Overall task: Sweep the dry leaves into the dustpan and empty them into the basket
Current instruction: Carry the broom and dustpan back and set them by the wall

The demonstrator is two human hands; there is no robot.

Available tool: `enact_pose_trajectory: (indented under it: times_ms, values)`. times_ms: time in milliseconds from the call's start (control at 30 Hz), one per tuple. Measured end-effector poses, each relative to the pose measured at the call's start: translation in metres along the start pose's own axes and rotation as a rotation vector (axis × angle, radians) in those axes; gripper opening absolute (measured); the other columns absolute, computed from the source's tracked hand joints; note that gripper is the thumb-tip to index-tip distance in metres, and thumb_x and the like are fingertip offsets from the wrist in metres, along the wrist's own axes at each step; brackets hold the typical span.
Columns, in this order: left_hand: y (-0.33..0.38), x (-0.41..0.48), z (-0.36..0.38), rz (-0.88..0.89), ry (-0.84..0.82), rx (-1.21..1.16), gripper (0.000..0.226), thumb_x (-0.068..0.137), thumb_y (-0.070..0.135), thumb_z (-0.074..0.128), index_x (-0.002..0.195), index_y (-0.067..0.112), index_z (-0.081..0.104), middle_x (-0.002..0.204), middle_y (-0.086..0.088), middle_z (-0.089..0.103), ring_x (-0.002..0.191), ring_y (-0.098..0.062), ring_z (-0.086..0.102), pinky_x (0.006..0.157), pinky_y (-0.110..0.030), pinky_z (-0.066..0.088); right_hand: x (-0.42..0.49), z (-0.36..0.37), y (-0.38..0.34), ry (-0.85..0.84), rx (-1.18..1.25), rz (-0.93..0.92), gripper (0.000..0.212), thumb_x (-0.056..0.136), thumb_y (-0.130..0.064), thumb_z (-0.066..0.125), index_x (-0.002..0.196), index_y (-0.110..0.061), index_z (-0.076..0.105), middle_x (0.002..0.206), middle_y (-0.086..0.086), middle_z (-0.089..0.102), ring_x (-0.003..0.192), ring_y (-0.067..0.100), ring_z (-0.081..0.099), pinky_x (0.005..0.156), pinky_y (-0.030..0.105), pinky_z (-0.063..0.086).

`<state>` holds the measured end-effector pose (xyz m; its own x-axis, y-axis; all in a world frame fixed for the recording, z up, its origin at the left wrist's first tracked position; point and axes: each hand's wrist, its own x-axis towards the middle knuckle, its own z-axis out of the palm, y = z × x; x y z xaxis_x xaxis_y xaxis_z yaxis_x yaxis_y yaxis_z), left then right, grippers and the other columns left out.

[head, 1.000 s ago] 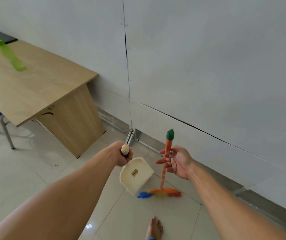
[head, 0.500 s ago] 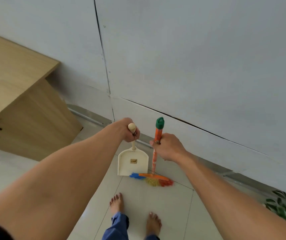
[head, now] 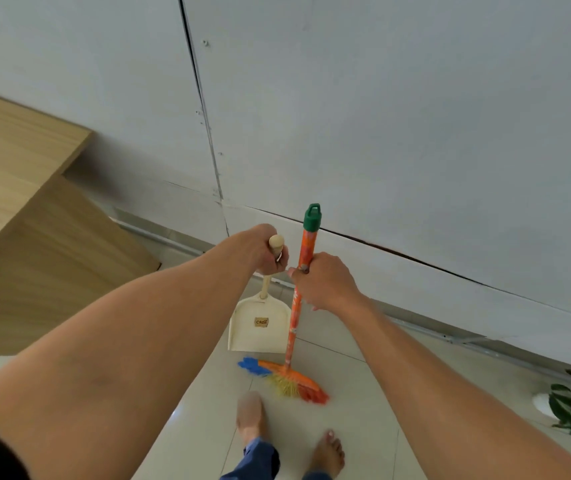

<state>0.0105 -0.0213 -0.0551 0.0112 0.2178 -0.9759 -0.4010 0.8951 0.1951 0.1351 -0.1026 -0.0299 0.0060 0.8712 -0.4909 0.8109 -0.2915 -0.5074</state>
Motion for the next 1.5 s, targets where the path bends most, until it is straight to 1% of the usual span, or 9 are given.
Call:
enact_pose_trajectory:
  times_ms: [133, 200, 333, 500, 700, 900, 1100, 1233, 1500]
  values:
    - [0.028, -0.001, -0.001, 0.021, -0.061, 0.085, 0.006, 0.092, 0.003, 0.055, 0.096, 0.001, 0.052, 0.1, -0.017, 0.049, 0.086, -0.021, 0.059, 0.066, -0.032, 0.061, 0.03, 0.008, 0.0, 0.05, 0.012, 0.031, 0.023, 0.091, -0.032, 0.052, 0.072, -0.019, 0.057, 0.068, -0.003, 0.063, 0.059, 0.016, 0.064, 0.062, 0.027, 0.054]
    - [0.043, -0.003, -0.001, 0.042, -0.111, 0.151, 0.033, 0.092, 0.015, 0.066, 0.118, 0.0, 0.053, 0.12, -0.019, 0.045, 0.11, -0.032, 0.057, 0.069, -0.048, 0.064, 0.045, 0.009, -0.002, 0.111, 0.022, 0.041, 0.019, 0.089, -0.03, 0.053, 0.076, -0.017, 0.056, 0.069, -0.004, 0.061, 0.059, 0.014, 0.06, 0.055, 0.025, 0.045]
    - [0.057, -0.009, -0.002, 0.224, -0.162, 0.271, 0.062, 0.094, 0.051, 0.065, 0.133, 0.008, 0.044, 0.118, -0.012, 0.05, 0.119, -0.044, 0.046, 0.092, -0.065, 0.054, 0.071, 0.007, -0.008, 0.172, 0.063, 0.076, 0.013, 0.089, -0.028, 0.054, 0.091, -0.015, 0.056, 0.079, -0.004, 0.059, 0.066, 0.014, 0.058, 0.053, 0.022, 0.04]
    - [0.053, -0.01, -0.007, 0.586, -0.068, 0.548, 0.08, 0.084, 0.078, 0.057, 0.132, 0.013, 0.055, 0.123, -0.006, 0.056, 0.106, -0.031, 0.066, 0.095, -0.045, 0.06, 0.087, 0.006, -0.008, 0.183, 0.091, 0.139, 0.017, 0.089, -0.032, 0.052, 0.095, -0.018, 0.058, 0.087, -0.001, 0.068, 0.075, 0.023, 0.069, 0.069, 0.029, 0.054]
    - [0.04, 0.013, -0.012, 1.021, 0.28, 1.009, 0.027, 0.097, 0.03, 0.067, 0.115, 0.012, 0.065, 0.101, -0.007, 0.072, 0.091, -0.026, 0.072, 0.089, -0.045, 0.059, 0.091, -0.002, -0.01, 0.166, 0.049, 0.159, 0.025, 0.091, -0.032, 0.052, 0.101, -0.012, 0.063, 0.089, 0.002, 0.068, 0.073, 0.022, 0.067, 0.051, 0.023, 0.043]
    - [0.035, 0.008, 0.009, 1.13, 0.279, 1.157, 0.029, 0.1, 0.029, 0.064, 0.12, 0.009, 0.065, 0.107, -0.01, 0.071, 0.092, -0.025, 0.068, 0.087, -0.04, 0.058, 0.101, -0.013, -0.023, 0.224, 0.009, 0.103, 0.025, 0.092, -0.039, 0.052, 0.093, -0.015, 0.061, 0.085, 0.001, 0.069, 0.07, 0.025, 0.07, 0.071, 0.036, 0.059]
    - [0.04, 0.006, 0.031, 1.179, 0.288, 1.316, 0.033, 0.104, 0.03, 0.056, 0.126, 0.005, 0.057, 0.117, -0.015, 0.067, 0.091, -0.024, 0.055, 0.075, -0.03, 0.039, 0.118, -0.01, -0.024, 0.266, 0.08, 0.177, 0.02, 0.092, -0.037, 0.053, 0.092, -0.017, 0.054, 0.085, 0.002, 0.066, 0.07, 0.025, 0.069, 0.063, 0.032, 0.056]
    - [0.05, 0.006, 0.041, 1.196, 0.304, 1.337, 0.034, 0.102, 0.03, 0.059, 0.128, 0.007, 0.057, 0.117, -0.015, 0.066, 0.094, -0.028, 0.057, 0.075, -0.033, 0.041, 0.128, -0.01, -0.022, 0.278, 0.121, 0.233, 0.019, 0.091, -0.03, 0.055, 0.102, -0.015, 0.05, 0.093, 0.005, 0.065, 0.078, 0.03, 0.07, 0.071, 0.04, 0.06]
    - [0.049, 0.011, 0.04, 1.254, 0.359, 1.234, 0.034, 0.1, 0.03, 0.064, 0.127, 0.009, 0.062, 0.115, -0.011, 0.069, 0.093, -0.025, 0.061, 0.079, -0.033, 0.05, 0.131, -0.008, -0.014, 0.321, 0.024, 0.153, 0.027, 0.096, -0.038, 0.055, 0.11, -0.015, 0.06, 0.098, 0.001, 0.067, 0.076, 0.023, 0.067, 0.061, 0.028, 0.049]
